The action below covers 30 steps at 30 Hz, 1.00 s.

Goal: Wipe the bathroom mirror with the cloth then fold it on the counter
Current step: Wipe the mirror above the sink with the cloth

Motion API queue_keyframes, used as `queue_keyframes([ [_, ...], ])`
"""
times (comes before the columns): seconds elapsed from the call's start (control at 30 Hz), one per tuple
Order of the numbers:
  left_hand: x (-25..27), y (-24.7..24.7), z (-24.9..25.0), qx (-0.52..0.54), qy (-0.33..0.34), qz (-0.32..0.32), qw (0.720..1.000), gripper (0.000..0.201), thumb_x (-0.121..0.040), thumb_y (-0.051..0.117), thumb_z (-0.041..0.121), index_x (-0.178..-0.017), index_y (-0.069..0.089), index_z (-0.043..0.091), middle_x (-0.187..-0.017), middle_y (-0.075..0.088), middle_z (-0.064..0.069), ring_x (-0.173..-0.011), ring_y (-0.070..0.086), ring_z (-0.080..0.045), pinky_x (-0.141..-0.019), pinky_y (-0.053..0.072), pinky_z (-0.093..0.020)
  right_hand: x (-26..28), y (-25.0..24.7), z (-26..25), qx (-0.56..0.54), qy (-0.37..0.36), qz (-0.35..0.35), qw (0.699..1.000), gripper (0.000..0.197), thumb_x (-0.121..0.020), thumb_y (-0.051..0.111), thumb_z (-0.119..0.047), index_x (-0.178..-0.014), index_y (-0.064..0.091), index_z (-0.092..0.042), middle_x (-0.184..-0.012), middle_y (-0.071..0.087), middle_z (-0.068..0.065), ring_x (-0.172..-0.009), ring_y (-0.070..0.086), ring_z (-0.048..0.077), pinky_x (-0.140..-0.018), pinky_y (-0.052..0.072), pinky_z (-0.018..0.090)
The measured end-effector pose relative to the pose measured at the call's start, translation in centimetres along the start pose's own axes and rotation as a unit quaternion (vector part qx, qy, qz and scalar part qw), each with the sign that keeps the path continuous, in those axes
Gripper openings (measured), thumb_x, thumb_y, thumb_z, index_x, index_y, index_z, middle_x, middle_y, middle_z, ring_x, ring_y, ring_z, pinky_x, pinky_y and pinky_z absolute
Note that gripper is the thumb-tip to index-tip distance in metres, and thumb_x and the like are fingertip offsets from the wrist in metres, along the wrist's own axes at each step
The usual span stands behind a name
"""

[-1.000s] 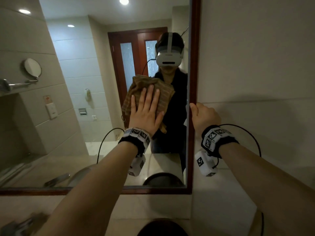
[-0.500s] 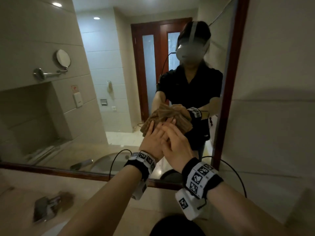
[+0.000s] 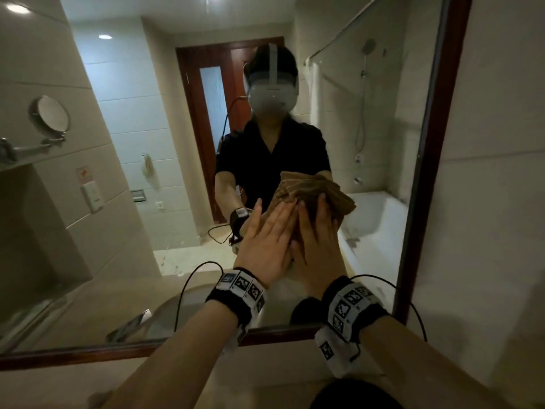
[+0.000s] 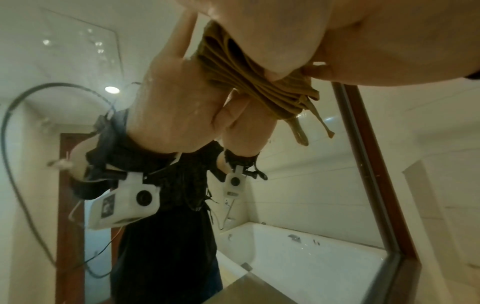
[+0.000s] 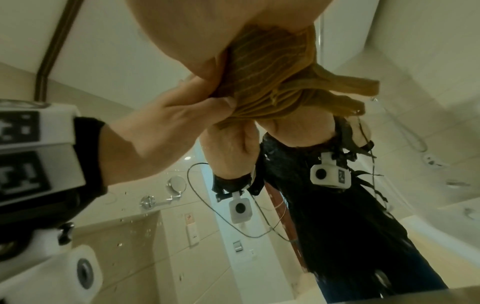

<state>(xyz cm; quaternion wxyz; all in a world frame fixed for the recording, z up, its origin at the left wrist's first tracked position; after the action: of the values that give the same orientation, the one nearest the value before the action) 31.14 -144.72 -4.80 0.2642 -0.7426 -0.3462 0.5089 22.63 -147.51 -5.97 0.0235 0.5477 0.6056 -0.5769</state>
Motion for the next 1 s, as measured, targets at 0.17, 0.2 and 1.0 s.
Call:
queue_keyframes([
  [0.17, -3.2, -4.4, -2.7, -0.005, -0.032, 0.039, 0.999, 0.065, -0.098, 0.02, 0.039, -0.154, 0.007, 0.008, -0.162, 0.002, -0.006, -0.149, 0.002, -0.02, -0.117, 0.007, -0.055, -5.1, -4.5, -3.6, 0.068, 0.003, 0.052, 0.996, 0.063, -0.096, 0.022, -0.04, -0.154, 0.004, -0.021, -0.159, -0.014, 0.014, -0.147, -0.005, 0.032, -0.118, 0.001, 0.048],
  [0.2, -3.5, -4.9, -3.0, -0.008, -0.039, 0.041, 0.998, 0.068, -0.097, 0.022, 0.042, -0.154, 0.003, 0.009, -0.162, -0.003, -0.006, -0.149, -0.001, -0.02, -0.118, 0.007, -0.055, -5.8, -5.0, -4.1, 0.084, 0.007, 0.054, 0.995, 0.064, -0.096, 0.019, -0.043, -0.154, 0.002, -0.022, -0.159, -0.015, 0.014, -0.147, -0.005, 0.032, -0.118, -0.001, 0.048],
  [1.0, 28.2, 14.7, 0.3, 0.053, 0.038, -0.377, 0.924, 0.08, -0.083, 0.052, 0.029, -0.152, 0.014, 0.012, -0.159, 0.01, -0.008, -0.145, 0.022, -0.027, -0.115, 0.01, -0.049, 4.2, 8.6, -2.3, 0.112, -0.01, -0.027, 0.993, 0.064, -0.096, 0.033, -0.043, -0.153, 0.006, -0.034, -0.159, -0.008, 0.013, -0.143, 0.0, 0.038, -0.116, -0.004, 0.052],
])
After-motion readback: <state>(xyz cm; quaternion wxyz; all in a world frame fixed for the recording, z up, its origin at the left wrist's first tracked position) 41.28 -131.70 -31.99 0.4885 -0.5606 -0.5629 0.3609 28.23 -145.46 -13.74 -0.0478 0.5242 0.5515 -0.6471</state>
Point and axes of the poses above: each hand's wrist, its own x-axis away from the middle knuckle, its own y-axis out of the palm, z = x × y, the point moved 8 cm from there along -x, towards the middle knuckle
